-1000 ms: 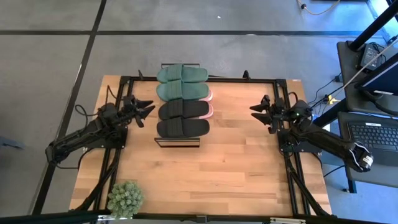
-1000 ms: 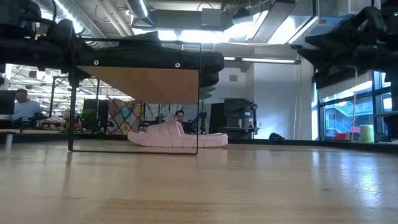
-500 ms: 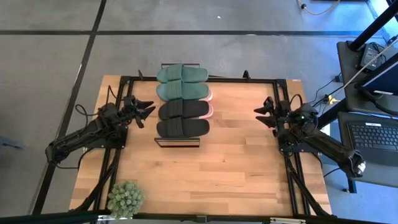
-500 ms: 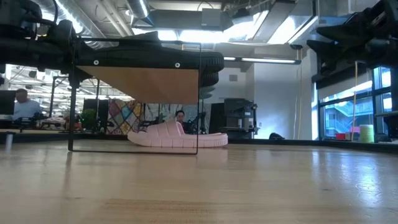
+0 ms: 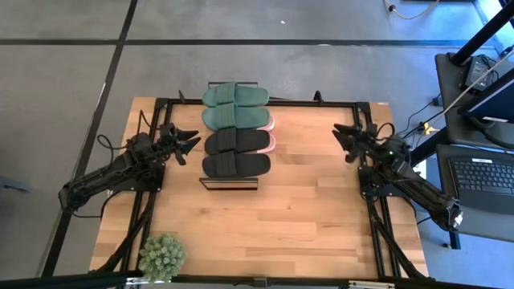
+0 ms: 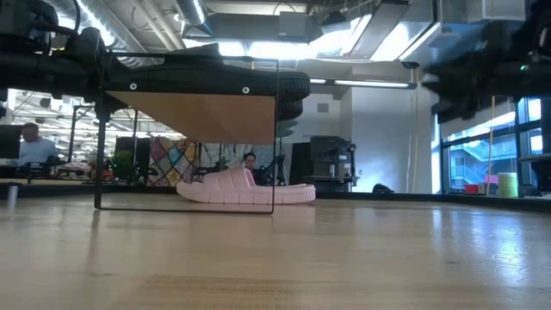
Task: Pick and place slides into the shelf
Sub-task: Return to home position
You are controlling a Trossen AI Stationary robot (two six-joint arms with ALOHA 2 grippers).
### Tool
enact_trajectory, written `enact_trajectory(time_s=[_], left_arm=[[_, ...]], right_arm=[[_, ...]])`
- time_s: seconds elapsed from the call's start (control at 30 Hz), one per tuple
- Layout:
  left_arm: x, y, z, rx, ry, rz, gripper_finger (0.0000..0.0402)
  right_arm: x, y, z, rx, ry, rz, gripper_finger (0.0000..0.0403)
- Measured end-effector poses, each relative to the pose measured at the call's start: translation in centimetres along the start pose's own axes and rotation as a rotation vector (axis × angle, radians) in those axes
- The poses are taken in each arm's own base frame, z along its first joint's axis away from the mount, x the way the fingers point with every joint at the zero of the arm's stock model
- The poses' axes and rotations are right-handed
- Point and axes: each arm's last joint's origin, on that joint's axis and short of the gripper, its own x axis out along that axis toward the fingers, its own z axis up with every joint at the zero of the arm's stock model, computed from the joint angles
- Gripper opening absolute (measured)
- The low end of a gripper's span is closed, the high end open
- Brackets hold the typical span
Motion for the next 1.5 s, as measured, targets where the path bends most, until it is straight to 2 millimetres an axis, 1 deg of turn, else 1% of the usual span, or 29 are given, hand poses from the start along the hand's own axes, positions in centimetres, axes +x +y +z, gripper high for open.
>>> enact_trajectory(time_s=[0.13, 0.2, 0.27, 0.43, 1.5], left_arm=[[0.0, 0.0, 0.0, 0.000, 0.000, 0.000, 0.0165], [0.0, 0.0, 0.0, 0.000, 0.000, 0.001, 0.0165], [0.0, 0.0, 0.0, 0.000, 0.000, 0.000, 0.0165], [0.0, 0.0, 0.0, 0.000, 0.000, 0.001, 0.0165], [0.0, 0.0, 0.0, 0.000, 0.000, 0.001, 0.0165]], right_arm=[[-0.1, -1.0, -0.7, 0.029, 0.016, -0.234, 0.0173], [-0.2, -1.3, -1.3, 0.016, 0.066, -0.294, 0.0173], [-0.3, -1.4, -1.7, -0.015, 0.109, -0.315, 0.0173], [-0.2, -1.5, -1.7, -0.059, 0.123, -0.310, 0.0173], [-0.2, -1.5, -1.7, -0.058, 0.125, -0.310, 0.0173]])
